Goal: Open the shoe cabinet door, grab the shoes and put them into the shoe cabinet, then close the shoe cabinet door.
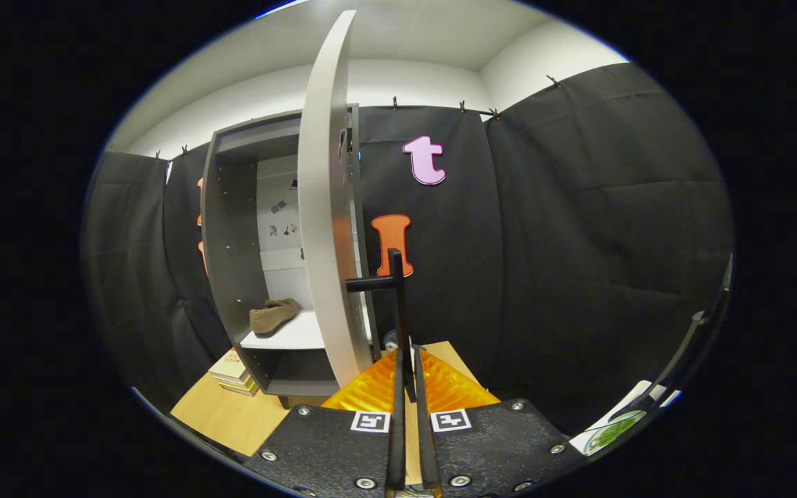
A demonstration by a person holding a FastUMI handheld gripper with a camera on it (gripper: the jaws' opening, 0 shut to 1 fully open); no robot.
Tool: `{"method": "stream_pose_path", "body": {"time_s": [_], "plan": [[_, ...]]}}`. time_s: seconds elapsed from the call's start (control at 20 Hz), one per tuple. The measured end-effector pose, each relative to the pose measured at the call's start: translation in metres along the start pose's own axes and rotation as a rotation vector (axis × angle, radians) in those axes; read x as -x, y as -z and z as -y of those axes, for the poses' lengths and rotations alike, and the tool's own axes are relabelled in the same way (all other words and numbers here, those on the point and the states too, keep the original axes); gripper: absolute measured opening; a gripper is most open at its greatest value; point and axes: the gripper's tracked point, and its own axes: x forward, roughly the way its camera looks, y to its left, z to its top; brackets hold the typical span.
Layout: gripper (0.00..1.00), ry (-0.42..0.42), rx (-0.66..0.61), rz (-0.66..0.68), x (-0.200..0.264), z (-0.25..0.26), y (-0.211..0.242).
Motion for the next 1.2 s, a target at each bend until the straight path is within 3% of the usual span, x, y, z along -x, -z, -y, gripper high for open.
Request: {"method": "stream_pose_path", "body": {"time_s": [0.45,0.65,1.0,1.2], "plan": [[0.08,0.052,0.021,0.026,0.049,-0.012,-0.01],[0.07,0.024,0.025,0.03,0.067,-0.047,-0.011],[0.07,-0.046,0.042,-0.015,0.074,-0.124,0.024],[0.08,-0.096,0.046,-0.114,0.059,-0.165,0.079]]}}
